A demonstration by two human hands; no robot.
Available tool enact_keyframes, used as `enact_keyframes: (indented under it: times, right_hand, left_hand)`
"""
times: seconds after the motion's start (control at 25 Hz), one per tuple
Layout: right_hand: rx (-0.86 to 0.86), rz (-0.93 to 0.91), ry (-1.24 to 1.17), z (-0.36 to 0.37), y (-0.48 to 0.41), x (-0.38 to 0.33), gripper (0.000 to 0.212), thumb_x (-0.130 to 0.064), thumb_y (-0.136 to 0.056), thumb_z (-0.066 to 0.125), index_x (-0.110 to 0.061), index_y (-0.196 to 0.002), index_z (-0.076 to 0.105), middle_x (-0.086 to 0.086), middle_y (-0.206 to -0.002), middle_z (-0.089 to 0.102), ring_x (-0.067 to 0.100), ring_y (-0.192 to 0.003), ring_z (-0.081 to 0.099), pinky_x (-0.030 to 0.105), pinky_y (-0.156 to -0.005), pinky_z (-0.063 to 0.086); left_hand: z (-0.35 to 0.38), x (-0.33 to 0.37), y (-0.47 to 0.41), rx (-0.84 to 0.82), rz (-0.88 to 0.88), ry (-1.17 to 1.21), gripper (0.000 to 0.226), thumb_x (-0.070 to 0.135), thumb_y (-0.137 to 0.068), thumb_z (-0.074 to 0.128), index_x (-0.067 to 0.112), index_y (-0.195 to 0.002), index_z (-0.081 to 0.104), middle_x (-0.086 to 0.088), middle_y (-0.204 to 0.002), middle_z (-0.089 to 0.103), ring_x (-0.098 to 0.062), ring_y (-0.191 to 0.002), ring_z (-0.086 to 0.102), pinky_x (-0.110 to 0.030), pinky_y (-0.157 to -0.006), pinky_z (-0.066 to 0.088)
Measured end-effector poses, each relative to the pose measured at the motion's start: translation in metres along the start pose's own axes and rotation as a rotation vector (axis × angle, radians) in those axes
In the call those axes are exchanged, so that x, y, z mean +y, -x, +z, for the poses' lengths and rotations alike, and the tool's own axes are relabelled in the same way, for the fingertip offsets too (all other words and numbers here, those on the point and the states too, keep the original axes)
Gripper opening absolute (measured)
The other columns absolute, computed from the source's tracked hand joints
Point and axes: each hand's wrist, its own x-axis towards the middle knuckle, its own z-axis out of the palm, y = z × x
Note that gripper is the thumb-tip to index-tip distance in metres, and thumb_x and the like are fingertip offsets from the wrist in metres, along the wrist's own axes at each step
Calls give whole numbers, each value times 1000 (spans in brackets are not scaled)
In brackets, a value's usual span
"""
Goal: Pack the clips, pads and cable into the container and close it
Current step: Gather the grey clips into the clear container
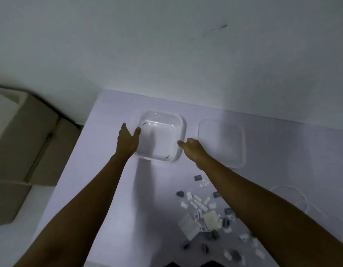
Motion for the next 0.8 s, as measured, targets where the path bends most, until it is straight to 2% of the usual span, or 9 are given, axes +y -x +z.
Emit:
enact_keyframes:
  times: [0.12, 0.24, 0.32, 0.44, 0.56, 0.64, 0.8]
  right_hand:
    - [-42, 53, -91, 9, -6, 3, 56, -39, -96, 58, -2, -137, 50, 16, -130, 59, 30, -116, 58, 38, -104, 46]
    - [-97, 65, -156, 18, -6, 8, 52, -42, -89, 65, 1, -118, 60, 25, -129, 60, 37, -120, 59, 52, -104, 48]
    - [-125, 45, -184, 24, 0, 11, 42, -40, -91, 65, -2, -109, 63, 23, -127, 62, 34, -118, 61, 46, -101, 51]
    - [-146, 43, -191, 33, 19, 25, 48, -37, -94, 63, 4, -119, 60, 18, -126, 63, 29, -115, 63, 39, -98, 54]
    - [-199, 27, -183, 44, 46, 47, 36, -36, -96, 61, -4, -110, 65, 9, -120, 68, 22, -110, 65, 33, -94, 55]
    - [-219, 19, -176, 55, 66, 60, 39, -37, -96, 60, -1, -111, 64, 9, -120, 69, 24, -111, 66, 29, -88, 56]
    - [-243, -8, -136, 78, 98, 96, 48, -42, -91, 62, 2, -108, 62, 19, -122, 67, 29, -113, 65, 41, -97, 55]
  left_hand:
    - [3, -11, -7, 1, -26, -48, 62, 37, -100, 49, 4, -150, 30, -19, -149, 42, -34, -137, 41, -42, -113, 32]
    - [3, -12, 0, 55, -79, 17, 51, 23, -97, 50, 3, -143, 39, -20, -141, 49, -33, -129, 49, -40, -107, 37]
    - [2, -12, 10, 99, -118, 67, 52, 24, -95, 51, 3, -141, 40, -20, -140, 49, -34, -127, 50, -42, -106, 40]
    - [-1, -27, 38, 157, -148, 113, 53, 25, -94, 52, 2, -141, 40, -20, -140, 47, -34, -126, 50, -42, -104, 41]
    - [-7, -49, 79, 171, -169, 131, 55, 25, -95, 52, 4, -143, 36, -20, -143, 42, -33, -127, 48, -42, -104, 40]
    - [-10, -65, 106, 175, -192, 133, 60, 28, -95, 52, 6, -147, 31, -18, -145, 38, -34, -129, 46, -47, -107, 39]
    - [-12, -98, 149, 183, -241, 112, 66, 34, -93, 51, 8, -149, 29, -16, -147, 34, -34, -130, 45, -55, -107, 38]
